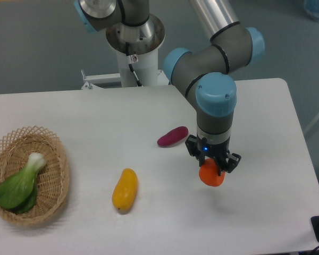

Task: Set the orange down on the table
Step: 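Lower the held orange toward the table with the gripper, then open the gripper to release the orange onto the table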

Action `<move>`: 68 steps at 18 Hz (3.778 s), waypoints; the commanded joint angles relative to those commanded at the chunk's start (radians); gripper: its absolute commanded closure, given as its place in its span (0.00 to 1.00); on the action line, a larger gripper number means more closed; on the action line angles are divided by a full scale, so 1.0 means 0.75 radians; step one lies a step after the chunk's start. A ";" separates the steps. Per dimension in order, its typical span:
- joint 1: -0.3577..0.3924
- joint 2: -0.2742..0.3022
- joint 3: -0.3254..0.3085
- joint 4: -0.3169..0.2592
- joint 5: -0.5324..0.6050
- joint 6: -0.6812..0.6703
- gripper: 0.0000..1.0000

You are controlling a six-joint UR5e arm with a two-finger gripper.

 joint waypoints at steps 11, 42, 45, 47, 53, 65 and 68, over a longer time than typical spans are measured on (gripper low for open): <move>0.002 -0.006 -0.002 0.000 -0.008 0.000 0.54; -0.014 0.016 -0.239 0.174 -0.014 -0.010 0.54; -0.016 0.014 -0.247 0.178 -0.010 -0.008 0.54; -0.016 0.014 -0.252 0.178 -0.010 -0.004 0.53; -0.018 0.016 -0.260 0.178 -0.010 0.004 0.34; -0.006 0.029 -0.219 0.184 -0.031 -0.016 0.00; 0.006 0.039 -0.201 0.182 -0.049 -0.045 0.00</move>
